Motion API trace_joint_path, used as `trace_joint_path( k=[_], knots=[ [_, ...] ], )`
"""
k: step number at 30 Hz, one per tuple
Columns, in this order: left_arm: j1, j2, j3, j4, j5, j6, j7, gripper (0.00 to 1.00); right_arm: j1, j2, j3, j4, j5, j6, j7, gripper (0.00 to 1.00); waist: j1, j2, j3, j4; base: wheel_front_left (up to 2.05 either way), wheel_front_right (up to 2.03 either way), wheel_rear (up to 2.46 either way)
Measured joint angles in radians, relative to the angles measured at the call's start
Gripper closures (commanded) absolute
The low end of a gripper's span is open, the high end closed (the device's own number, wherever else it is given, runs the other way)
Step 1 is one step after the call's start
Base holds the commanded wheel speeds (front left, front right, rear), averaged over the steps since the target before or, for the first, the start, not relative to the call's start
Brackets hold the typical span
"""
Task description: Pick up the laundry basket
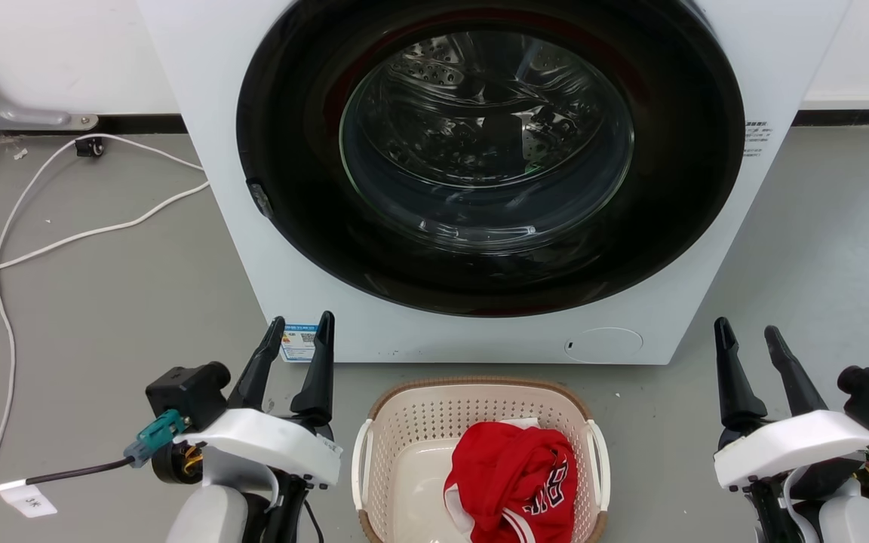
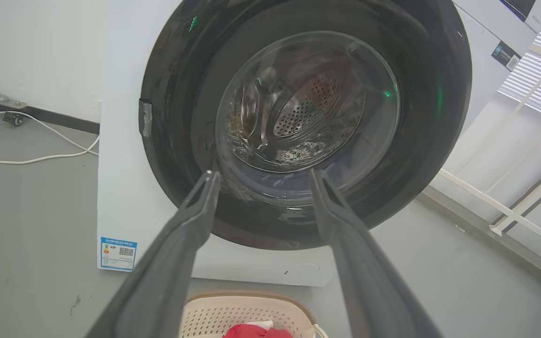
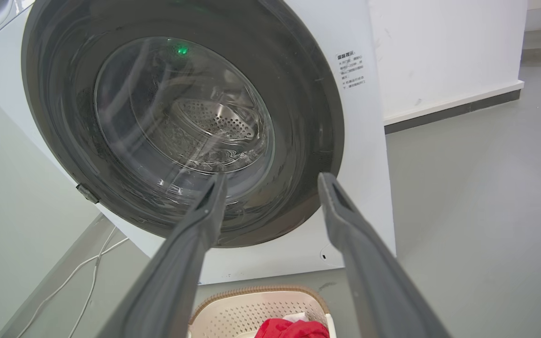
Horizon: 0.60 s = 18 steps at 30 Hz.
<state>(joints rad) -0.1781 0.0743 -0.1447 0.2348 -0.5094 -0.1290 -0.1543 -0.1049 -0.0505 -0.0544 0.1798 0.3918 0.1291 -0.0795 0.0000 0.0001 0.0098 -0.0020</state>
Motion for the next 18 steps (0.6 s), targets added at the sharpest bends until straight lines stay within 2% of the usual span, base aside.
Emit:
trace_joint_path(
  k=[18],
  knots=[
    [-0.019, 0.000, -0.013, 0.044, 0.166, 0.001, -0.043, 0.00, 0.002, 0.000, 0.015, -0.021, -0.136, 0.000, -0.004, 0.00, 0.0000, 0.0000, -0.004, -0.002, 0.00, 0.00, 0.00]
  ],
)
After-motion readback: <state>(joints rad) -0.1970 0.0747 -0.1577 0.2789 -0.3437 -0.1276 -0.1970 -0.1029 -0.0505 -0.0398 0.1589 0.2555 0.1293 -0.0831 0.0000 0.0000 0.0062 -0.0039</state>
